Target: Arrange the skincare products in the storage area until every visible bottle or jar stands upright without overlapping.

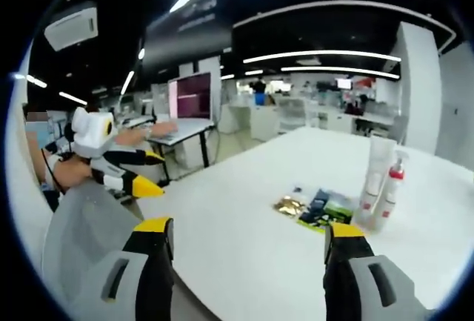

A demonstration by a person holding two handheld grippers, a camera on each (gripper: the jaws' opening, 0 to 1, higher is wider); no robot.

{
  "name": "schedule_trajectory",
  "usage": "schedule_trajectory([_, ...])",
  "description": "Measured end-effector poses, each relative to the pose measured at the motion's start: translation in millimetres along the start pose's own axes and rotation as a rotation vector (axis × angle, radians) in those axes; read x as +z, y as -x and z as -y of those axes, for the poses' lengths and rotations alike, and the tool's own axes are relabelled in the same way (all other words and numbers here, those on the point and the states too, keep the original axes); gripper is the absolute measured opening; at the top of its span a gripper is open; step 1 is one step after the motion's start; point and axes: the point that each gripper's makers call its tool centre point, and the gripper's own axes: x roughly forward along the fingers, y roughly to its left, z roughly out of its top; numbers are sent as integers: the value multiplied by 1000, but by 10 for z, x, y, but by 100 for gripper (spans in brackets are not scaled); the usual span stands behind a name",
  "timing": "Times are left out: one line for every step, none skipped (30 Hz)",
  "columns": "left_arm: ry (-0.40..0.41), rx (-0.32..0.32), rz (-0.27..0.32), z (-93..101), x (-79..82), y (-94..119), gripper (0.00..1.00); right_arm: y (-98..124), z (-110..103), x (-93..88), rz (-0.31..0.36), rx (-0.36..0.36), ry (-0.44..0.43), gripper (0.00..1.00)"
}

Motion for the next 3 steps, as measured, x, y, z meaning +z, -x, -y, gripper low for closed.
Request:
schedule_trajectory([-1,2,-5,-5,-12,-3,70,-2,6,0,-1,-1,-4,85])
schedule_trajectory([-2,4,-10,-10,-23,-7,70,-5,12,0,-3,-2,-8,85])
schedule_trajectory([-2,4,-10,-10,-23,-7,69,-5,12,0,-3,-2,-8,85])
